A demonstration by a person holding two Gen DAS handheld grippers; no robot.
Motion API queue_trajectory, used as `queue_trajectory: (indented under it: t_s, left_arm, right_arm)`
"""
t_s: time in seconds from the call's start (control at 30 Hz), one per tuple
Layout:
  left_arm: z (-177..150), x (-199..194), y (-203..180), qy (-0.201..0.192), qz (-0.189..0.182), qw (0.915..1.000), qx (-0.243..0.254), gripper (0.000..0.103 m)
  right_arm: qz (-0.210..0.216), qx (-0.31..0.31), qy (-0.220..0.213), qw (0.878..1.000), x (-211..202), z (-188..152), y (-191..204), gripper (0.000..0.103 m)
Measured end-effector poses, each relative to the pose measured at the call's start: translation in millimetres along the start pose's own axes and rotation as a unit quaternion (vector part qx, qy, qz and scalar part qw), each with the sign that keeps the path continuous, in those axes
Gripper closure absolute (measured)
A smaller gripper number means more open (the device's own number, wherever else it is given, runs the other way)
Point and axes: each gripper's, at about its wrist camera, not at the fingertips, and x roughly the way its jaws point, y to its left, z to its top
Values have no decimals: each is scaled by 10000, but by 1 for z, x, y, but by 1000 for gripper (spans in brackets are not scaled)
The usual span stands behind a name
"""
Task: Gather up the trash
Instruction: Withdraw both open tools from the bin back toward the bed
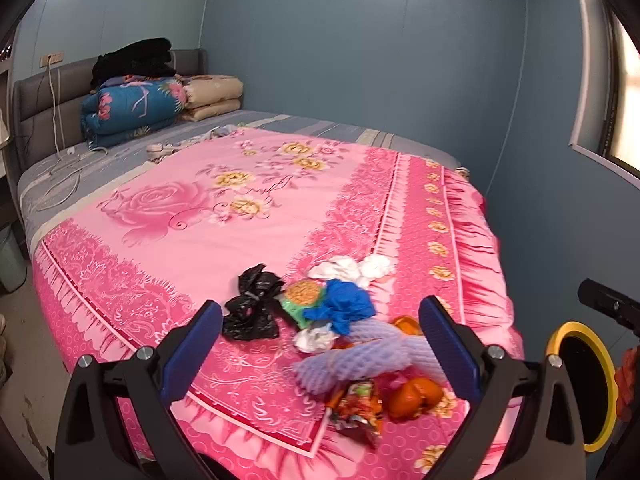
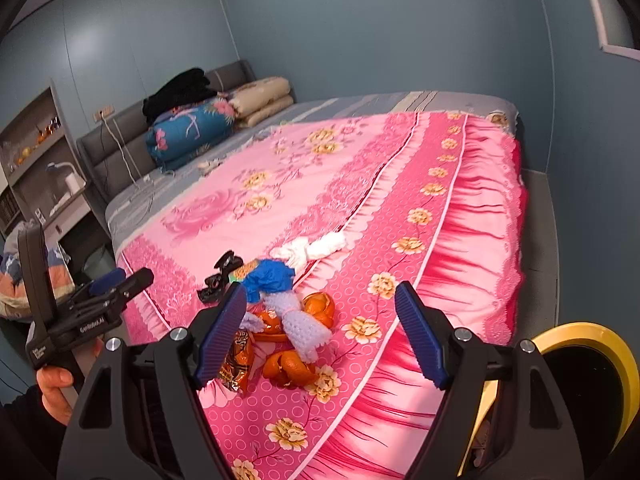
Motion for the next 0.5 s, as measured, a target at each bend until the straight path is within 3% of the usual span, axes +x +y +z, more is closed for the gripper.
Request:
queue_trajectory:
  t_s: [0.5]
  left_arm:
    - [-9, 53, 46, 439, 361, 9980, -277, 8]
  right_arm:
    - [-15, -409, 821, 9958, 91, -10, 25, 30]
